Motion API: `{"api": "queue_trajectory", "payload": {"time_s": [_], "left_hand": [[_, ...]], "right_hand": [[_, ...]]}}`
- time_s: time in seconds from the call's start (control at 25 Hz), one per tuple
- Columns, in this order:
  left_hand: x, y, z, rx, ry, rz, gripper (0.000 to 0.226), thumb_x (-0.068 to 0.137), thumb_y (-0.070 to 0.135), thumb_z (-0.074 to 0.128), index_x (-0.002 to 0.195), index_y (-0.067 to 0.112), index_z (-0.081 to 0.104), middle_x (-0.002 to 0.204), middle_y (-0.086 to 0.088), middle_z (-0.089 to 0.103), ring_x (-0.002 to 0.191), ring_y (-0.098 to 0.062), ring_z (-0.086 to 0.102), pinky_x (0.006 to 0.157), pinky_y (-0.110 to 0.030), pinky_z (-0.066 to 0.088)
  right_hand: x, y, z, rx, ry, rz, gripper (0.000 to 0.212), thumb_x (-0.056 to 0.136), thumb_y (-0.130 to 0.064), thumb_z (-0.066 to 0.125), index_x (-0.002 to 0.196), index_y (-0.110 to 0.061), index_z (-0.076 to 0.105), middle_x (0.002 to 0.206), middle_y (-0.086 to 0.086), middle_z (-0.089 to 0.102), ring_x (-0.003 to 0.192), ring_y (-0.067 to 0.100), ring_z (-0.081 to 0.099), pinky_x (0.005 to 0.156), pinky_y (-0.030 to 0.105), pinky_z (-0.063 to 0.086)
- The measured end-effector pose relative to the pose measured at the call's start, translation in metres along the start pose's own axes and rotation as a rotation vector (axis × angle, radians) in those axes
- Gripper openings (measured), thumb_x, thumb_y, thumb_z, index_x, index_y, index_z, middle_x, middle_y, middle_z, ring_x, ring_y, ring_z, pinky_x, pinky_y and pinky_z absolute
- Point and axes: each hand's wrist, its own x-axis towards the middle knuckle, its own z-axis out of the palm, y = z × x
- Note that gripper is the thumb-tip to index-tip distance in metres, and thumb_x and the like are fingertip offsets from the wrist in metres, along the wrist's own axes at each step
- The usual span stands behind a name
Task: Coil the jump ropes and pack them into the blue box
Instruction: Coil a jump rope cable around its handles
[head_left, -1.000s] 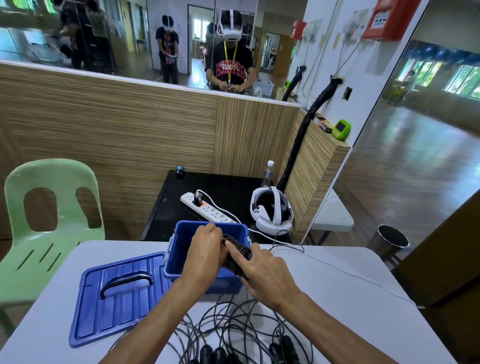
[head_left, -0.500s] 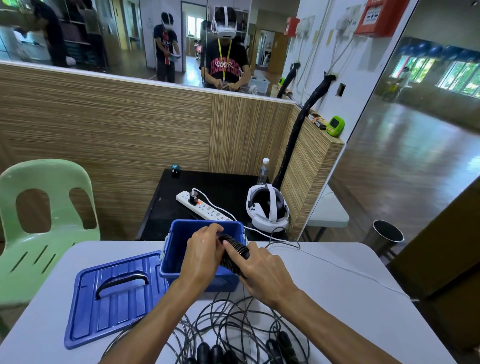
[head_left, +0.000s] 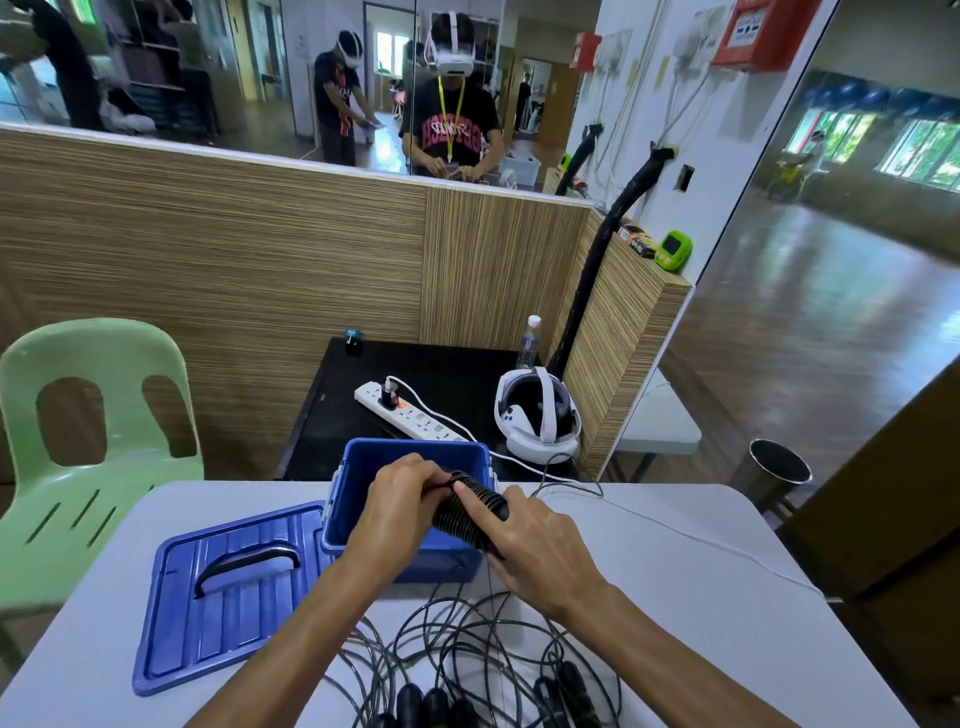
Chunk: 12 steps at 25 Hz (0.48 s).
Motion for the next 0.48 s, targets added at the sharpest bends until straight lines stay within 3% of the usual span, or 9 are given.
{"api": "queue_trajectory", "payload": {"time_s": [0.28, 0.48], "left_hand": [[0.004, 0.005, -0.006, -0.107, 0.02, -0.106, 0.026, 0.082, 0.004, 0.072, 0.107, 0.014, 0.072, 0.09, 0.009, 0.067, 0.082, 0.0, 0.062, 0.08, -0.016, 0.054], [0.012, 0.01, -0.011, -0.097, -0.073, -0.191, 0.014, 0.084, 0.005, 0.072, 0.095, 0.012, 0.073, 0.082, 0.006, 0.066, 0.07, 0.004, 0.058, 0.056, -0.002, 0.043]], "right_hand": [[0.001, 0.001, -0.003, 0.012, 0.022, 0.01, 0.094, 0.067, -0.031, 0.085, 0.147, -0.028, 0.037, 0.084, 0.009, 0.054, 0.057, 0.023, 0.053, 0.037, 0.031, 0.038], [-0.001, 0.004, -0.003, -0.007, 0.033, -0.009, 0.092, 0.067, -0.029, 0.085, 0.146, -0.027, 0.04, 0.082, 0.007, 0.052, 0.057, 0.022, 0.052, 0.037, 0.028, 0.032]]}}
